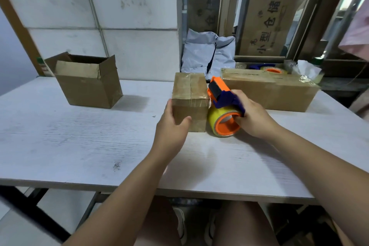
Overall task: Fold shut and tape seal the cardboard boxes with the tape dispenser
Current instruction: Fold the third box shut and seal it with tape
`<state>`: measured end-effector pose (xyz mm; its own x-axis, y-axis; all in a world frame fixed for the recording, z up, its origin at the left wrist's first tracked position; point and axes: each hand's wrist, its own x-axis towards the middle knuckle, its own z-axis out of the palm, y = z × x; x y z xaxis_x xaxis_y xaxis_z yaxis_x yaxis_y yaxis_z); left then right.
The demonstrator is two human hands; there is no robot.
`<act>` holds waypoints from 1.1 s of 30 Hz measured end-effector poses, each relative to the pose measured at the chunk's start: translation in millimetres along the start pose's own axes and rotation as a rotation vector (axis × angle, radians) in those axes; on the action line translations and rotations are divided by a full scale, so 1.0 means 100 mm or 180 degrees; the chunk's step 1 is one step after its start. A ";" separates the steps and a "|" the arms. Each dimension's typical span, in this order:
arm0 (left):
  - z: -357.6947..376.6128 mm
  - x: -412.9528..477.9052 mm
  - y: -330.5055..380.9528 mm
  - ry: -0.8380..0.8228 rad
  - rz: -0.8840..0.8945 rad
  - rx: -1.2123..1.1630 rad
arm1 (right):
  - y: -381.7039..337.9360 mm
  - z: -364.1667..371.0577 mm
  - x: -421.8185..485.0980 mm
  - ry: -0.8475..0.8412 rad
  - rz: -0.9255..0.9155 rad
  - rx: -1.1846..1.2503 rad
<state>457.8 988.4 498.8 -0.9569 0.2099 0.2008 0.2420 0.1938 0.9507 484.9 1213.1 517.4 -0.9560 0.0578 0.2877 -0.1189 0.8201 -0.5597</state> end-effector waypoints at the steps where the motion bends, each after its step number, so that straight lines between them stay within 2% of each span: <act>1: -0.03 0.02 0.01 -0.0020 -0.0158 0.0210 | -0.01 0.00 0.00 0.0007 -0.0005 -0.0001; 3: -0.11 0.06 0.01 0.0137 -0.0445 0.0590 | -0.03 0.00 -0.02 0.0002 -0.0001 -0.0014; 4: -0.14 0.06 0.02 0.0354 -0.0315 0.0803 | -0.04 0.01 -0.02 -0.0006 -0.0006 -0.0024; 6: -0.15 0.04 0.11 0.0689 0.0454 0.1489 | -0.07 0.02 -0.02 0.0000 -0.0030 -0.0034; 8: -0.09 0.06 0.18 0.0578 0.1162 0.2513 | -0.10 0.03 0.00 0.0011 -0.0058 -0.0028; 10: 0.01 0.10 0.23 0.0349 0.1465 0.3295 | -0.12 0.03 0.01 0.0001 -0.0070 -0.0020; 12: 0.10 0.15 0.25 0.0322 0.1565 0.3624 | -0.15 0.03 0.01 0.0036 -0.0064 -0.0025; 16: 0.15 0.23 0.21 0.0525 0.1638 0.3670 | -0.13 -0.02 -0.01 0.0223 -0.0026 0.0067; 20: 0.23 0.31 0.06 0.1193 0.2025 0.3906 | -0.11 -0.10 -0.02 0.0244 0.0047 0.0149; 22: 0.26 0.34 0.04 0.1365 0.2054 0.3968 | -0.12 -0.13 -0.03 0.0266 0.0055 0.0190; 27: 0.29 0.41 0.00 0.1536 0.2163 0.3742 | -0.14 -0.21 -0.08 0.0385 0.0181 0.0454; 33: 0.18 0.56 -0.06 0.1524 0.2254 0.3485 | -0.31 -0.27 -0.01 0.0327 0.0040 0.0122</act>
<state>405.8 1016.7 499.9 -0.4866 0.2756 0.8290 0.4816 0.8763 -0.0087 496.9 1203.2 554.9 -0.9252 0.1275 0.3574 -0.1192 0.7966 -0.5926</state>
